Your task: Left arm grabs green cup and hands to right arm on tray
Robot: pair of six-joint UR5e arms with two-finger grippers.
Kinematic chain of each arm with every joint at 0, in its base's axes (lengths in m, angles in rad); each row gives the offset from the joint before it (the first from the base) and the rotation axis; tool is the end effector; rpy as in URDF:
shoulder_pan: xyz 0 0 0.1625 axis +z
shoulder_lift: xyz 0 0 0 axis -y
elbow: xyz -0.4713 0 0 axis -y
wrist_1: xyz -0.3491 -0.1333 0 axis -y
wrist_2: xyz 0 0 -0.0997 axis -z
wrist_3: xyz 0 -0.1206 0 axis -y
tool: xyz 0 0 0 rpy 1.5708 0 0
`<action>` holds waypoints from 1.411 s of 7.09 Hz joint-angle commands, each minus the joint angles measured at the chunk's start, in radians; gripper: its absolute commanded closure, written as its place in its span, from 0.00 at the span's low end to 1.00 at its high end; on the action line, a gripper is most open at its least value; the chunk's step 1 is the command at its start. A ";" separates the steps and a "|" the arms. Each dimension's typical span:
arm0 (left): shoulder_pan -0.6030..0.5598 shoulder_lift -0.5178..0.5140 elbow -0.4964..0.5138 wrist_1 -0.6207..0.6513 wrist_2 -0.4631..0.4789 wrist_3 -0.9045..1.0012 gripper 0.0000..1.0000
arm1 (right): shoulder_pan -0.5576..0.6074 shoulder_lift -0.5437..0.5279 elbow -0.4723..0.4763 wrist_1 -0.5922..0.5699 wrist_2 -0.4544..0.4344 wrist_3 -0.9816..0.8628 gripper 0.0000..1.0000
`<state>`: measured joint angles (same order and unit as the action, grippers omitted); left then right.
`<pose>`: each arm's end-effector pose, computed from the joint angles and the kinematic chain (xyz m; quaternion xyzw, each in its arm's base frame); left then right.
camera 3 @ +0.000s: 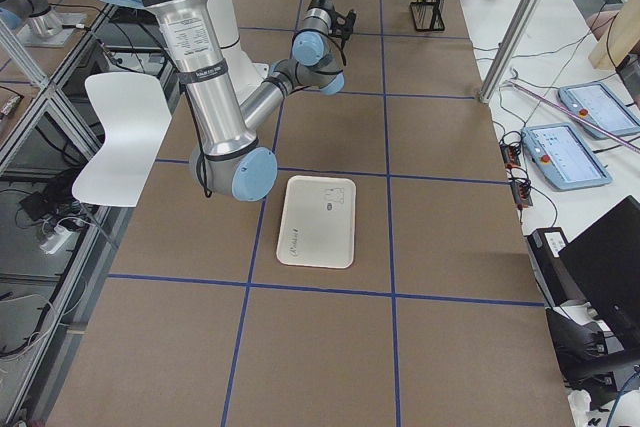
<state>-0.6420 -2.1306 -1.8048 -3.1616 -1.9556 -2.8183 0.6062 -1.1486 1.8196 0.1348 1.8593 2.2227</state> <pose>0.3472 -0.3695 0.1632 -0.3394 0.8495 -0.1898 0.3565 -0.3337 -0.3518 0.2229 -0.0746 -0.9166 0.1095 0.3771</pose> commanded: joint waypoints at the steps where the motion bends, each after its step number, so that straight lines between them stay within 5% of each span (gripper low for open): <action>1: -0.001 0.001 -0.004 0.000 0.000 0.000 0.01 | 0.001 -0.003 0.006 0.002 0.000 0.000 1.00; 6: -0.042 0.104 -0.077 0.003 -0.011 0.035 0.00 | 0.036 -0.086 0.006 0.029 0.004 -0.008 1.00; 8: -0.115 0.174 -0.077 0.018 -0.014 0.156 0.00 | 0.104 -0.167 -0.038 -0.048 0.105 -0.178 1.00; 10: -0.279 0.199 -0.070 0.096 -0.194 0.168 0.00 | 0.173 -0.303 -0.062 -0.142 0.173 -0.352 1.00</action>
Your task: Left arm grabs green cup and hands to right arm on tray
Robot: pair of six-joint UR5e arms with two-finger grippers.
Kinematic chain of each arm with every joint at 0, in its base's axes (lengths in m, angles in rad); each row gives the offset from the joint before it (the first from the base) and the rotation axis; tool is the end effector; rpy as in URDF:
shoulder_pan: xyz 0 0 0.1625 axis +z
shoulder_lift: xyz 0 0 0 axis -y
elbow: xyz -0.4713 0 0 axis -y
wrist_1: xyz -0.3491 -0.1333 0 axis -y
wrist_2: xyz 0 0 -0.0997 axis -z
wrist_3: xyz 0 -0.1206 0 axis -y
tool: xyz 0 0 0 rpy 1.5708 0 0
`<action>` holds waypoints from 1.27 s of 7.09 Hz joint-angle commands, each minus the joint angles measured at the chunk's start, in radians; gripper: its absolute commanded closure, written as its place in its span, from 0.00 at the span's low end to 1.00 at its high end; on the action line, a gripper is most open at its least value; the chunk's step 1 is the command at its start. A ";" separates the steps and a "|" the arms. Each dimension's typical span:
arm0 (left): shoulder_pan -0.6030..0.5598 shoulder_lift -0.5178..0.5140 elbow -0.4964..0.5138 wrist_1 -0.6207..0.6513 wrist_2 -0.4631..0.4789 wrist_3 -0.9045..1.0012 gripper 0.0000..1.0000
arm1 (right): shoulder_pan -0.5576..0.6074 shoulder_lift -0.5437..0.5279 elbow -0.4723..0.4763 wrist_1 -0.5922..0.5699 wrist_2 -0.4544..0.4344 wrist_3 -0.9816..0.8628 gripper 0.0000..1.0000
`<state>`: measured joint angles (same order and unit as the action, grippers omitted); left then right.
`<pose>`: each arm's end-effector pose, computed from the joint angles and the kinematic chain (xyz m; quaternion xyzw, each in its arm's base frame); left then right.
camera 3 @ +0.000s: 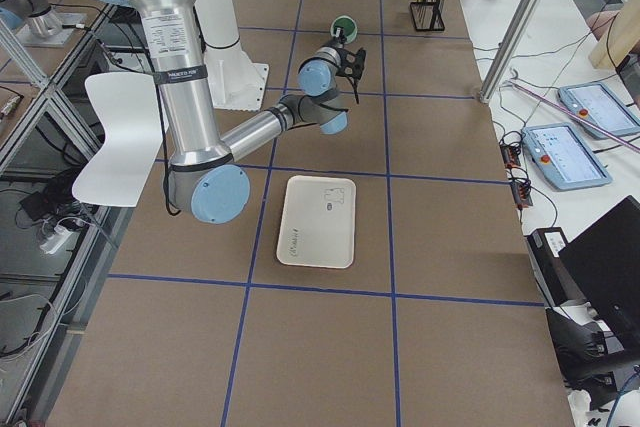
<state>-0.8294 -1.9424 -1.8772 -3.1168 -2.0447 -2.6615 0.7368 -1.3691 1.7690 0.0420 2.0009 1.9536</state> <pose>0.2581 -0.3978 0.2383 -0.2166 0.8506 -0.2320 0.4193 -0.2941 -0.3789 0.3513 0.0330 -0.8326 0.1247 0.5386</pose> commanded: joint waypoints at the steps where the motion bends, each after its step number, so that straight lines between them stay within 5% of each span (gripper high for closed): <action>1: -0.137 0.013 0.000 0.134 -0.173 0.035 0.00 | 0.105 -0.158 -0.011 -0.121 0.114 -0.204 1.00; 3: -0.195 0.052 -0.011 0.257 -0.210 0.202 0.00 | 0.273 -0.221 -0.009 -0.326 0.234 -0.387 1.00; 6: -0.365 0.146 -0.023 0.485 -0.338 0.632 0.00 | 0.381 -0.385 -0.005 -0.590 0.231 -0.939 1.00; 9: -0.471 0.251 -0.040 0.699 -0.387 1.057 0.00 | 0.400 -0.404 0.046 -1.005 0.254 -1.221 1.00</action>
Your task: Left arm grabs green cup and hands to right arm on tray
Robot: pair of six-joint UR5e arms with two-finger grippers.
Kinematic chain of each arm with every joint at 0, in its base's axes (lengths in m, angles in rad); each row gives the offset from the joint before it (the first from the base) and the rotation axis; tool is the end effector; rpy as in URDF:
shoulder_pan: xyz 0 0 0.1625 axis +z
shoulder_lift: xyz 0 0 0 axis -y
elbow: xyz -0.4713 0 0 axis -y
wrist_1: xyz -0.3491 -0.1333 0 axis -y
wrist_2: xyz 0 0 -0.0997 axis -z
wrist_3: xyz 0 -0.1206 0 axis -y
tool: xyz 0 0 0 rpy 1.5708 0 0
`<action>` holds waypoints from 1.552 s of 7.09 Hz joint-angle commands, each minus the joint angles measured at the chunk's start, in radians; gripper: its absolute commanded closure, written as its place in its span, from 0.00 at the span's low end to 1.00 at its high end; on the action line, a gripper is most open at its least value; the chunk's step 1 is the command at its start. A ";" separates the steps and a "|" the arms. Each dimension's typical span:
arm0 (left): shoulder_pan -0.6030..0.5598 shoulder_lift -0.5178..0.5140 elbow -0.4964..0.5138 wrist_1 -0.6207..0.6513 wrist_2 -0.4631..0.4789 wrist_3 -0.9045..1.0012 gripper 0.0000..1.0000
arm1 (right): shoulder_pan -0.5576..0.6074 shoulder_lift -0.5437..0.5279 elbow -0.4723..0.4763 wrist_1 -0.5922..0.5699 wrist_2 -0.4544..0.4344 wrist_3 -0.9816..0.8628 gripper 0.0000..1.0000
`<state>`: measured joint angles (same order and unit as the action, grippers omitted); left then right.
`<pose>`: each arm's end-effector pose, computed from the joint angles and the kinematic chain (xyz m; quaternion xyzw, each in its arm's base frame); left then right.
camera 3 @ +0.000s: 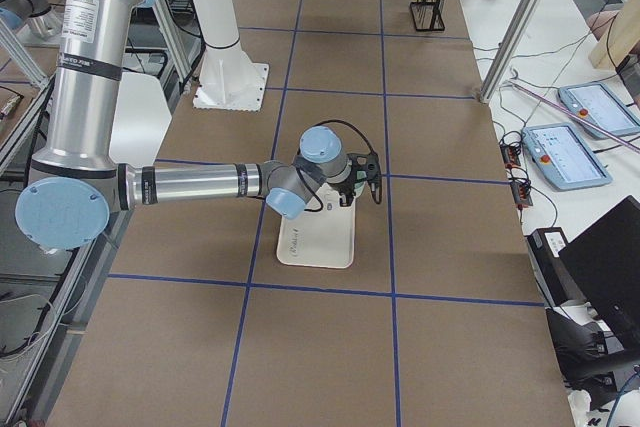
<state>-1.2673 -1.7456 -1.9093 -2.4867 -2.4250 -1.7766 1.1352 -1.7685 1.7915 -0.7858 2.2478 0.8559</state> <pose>0.1026 -0.4694 0.3677 0.0321 0.6728 -0.2607 0.6916 -0.1136 -0.3809 0.6095 0.1124 -0.4670 0.0533 0.8755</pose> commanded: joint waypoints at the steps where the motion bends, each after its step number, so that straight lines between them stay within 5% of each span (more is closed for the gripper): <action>1: -0.050 0.069 -0.008 0.165 0.003 0.307 0.00 | -0.011 0.001 0.064 -0.335 0.015 -0.203 1.00; 3: -0.098 0.101 -0.019 0.342 0.061 0.614 0.00 | 0.000 0.009 0.143 -0.591 0.039 -0.337 1.00; 7: -0.099 0.212 -0.076 0.521 0.247 1.053 0.00 | -0.020 0.017 0.108 -0.586 0.016 -0.325 1.00; 11: -0.098 0.204 -0.108 0.598 0.248 1.082 0.00 | -0.096 0.018 0.030 -0.473 0.003 -0.325 1.00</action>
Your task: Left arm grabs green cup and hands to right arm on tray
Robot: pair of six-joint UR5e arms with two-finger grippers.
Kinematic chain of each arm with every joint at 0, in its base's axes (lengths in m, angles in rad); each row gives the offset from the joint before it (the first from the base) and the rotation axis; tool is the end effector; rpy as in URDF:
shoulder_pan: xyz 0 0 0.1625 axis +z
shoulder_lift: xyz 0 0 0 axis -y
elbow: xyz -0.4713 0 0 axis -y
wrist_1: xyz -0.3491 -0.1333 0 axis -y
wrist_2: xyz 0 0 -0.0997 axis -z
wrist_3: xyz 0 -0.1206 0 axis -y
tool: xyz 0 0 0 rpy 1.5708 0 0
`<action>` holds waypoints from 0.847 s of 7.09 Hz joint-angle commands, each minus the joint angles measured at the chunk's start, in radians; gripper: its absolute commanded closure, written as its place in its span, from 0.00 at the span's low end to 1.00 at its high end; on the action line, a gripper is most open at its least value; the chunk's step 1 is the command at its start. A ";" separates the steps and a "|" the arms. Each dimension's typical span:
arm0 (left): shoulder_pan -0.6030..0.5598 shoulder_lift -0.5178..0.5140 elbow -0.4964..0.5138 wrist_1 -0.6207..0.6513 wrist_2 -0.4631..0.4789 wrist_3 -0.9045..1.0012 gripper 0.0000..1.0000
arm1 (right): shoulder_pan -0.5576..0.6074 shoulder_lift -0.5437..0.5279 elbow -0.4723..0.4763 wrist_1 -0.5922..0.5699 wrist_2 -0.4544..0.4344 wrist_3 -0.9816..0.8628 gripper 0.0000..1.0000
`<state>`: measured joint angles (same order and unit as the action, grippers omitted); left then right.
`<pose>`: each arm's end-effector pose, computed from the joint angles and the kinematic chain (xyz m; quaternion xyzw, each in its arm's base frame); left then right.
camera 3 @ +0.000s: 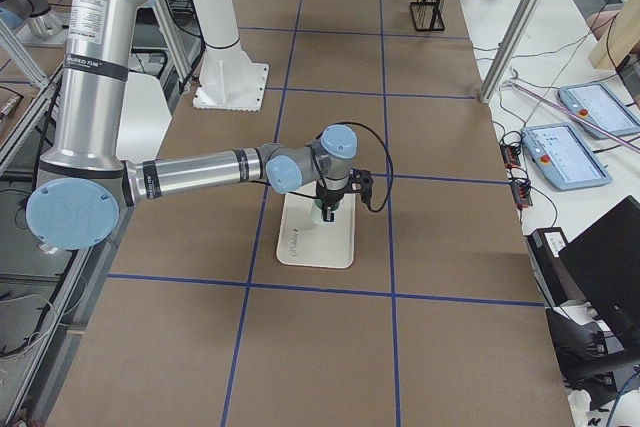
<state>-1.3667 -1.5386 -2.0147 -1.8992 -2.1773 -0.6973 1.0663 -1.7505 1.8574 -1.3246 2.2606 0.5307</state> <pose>0.0270 -0.4490 0.4998 0.1894 0.4010 -0.1125 0.8892 -0.1383 -0.3675 0.6418 -0.0211 -0.3710 -0.0472 0.9272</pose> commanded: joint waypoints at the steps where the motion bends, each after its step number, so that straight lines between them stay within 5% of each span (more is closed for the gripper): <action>1: 0.001 -0.003 -0.009 0.012 0.001 0.002 0.00 | -0.034 -0.001 -0.061 0.109 -0.010 0.000 1.00; 2: 0.003 -0.005 -0.028 0.052 0.001 0.002 0.00 | -0.037 -0.001 -0.061 0.114 -0.009 0.000 0.78; 4: 0.004 -0.006 -0.050 0.092 0.001 0.002 0.00 | -0.043 -0.001 -0.061 0.114 -0.010 0.000 0.04; 6: 0.006 -0.009 -0.052 0.109 0.001 0.002 0.00 | -0.020 -0.021 0.015 0.114 0.000 0.002 0.01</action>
<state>-1.3613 -1.5456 -2.0639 -1.8037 -2.1773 -0.6949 1.0302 -1.7563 1.8200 -1.2106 2.2547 0.5317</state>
